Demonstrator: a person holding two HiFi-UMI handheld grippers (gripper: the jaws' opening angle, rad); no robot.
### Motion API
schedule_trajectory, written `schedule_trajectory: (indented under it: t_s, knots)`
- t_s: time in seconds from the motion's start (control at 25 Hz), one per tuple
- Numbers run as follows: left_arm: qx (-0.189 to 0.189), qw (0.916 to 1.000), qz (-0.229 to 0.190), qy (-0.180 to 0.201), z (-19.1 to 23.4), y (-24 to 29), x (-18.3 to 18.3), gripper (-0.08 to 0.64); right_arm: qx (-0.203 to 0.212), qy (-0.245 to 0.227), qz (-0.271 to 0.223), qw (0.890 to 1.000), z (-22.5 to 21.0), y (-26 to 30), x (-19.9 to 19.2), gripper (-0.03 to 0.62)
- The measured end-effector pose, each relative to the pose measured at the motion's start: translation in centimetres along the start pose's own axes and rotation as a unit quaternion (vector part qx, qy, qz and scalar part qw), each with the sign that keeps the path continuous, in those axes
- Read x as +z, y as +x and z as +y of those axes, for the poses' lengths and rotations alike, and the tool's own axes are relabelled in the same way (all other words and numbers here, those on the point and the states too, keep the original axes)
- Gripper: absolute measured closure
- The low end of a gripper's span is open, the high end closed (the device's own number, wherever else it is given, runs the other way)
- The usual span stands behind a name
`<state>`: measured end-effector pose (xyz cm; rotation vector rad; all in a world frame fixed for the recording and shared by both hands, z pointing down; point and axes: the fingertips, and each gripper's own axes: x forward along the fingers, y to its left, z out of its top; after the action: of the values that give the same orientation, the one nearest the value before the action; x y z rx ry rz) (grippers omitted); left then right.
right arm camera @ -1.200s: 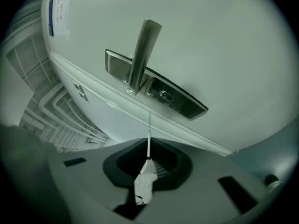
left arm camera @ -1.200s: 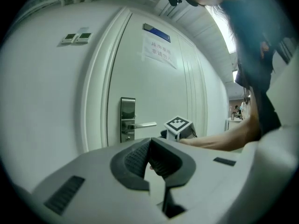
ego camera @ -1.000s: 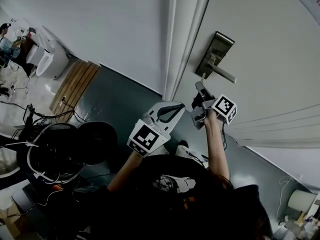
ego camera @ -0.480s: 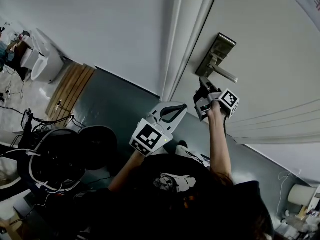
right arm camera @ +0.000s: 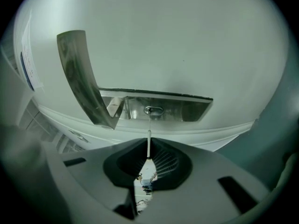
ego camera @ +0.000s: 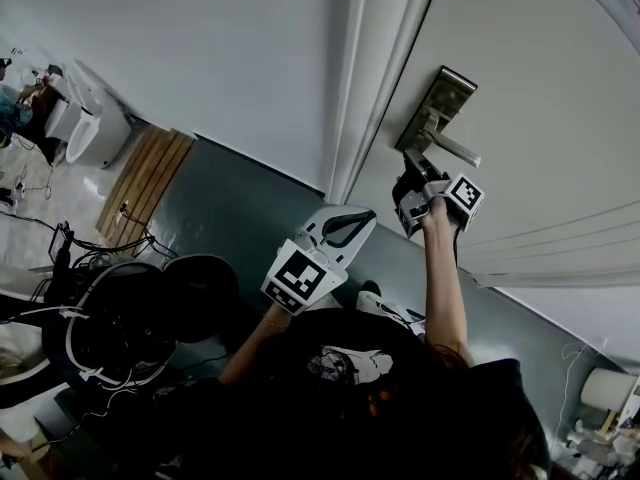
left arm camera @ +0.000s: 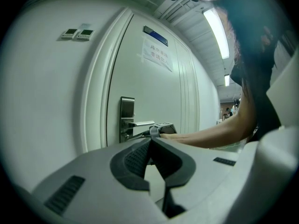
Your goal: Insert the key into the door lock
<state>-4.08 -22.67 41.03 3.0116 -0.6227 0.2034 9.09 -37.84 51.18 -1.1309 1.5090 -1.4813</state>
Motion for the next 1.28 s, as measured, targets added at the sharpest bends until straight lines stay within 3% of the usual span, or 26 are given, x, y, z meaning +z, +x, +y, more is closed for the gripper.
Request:
schedule_trajectory:
  t_s: [0.2,0.36,0.52,1.28]
  knots:
    - [0.001,1.0000,0.002,-0.001,0.2,0.1,0.0,0.552,0.008,0.010,0.002,1.000,0.0,0.1,0.5,0.572]
    - [0.002,1.0000,0.002,0.002,0.4,0.1,-0.2,0.552,0.047,0.062,-0.017,0.997,-0.1,0.1,1.2,0.572]
    - [0.006,1.0000,0.005,0.000,0.6,0.3,-0.5,0.552,0.035,0.039,-0.007,0.999,-0.5,0.5,1.6,0.572]
    - [0.023,0.9996,0.013,-0.013,2.0,1.3,-0.9,0.552,0.033,0.034,-0.033,0.998,-0.3,2.3,3.9,0.565]
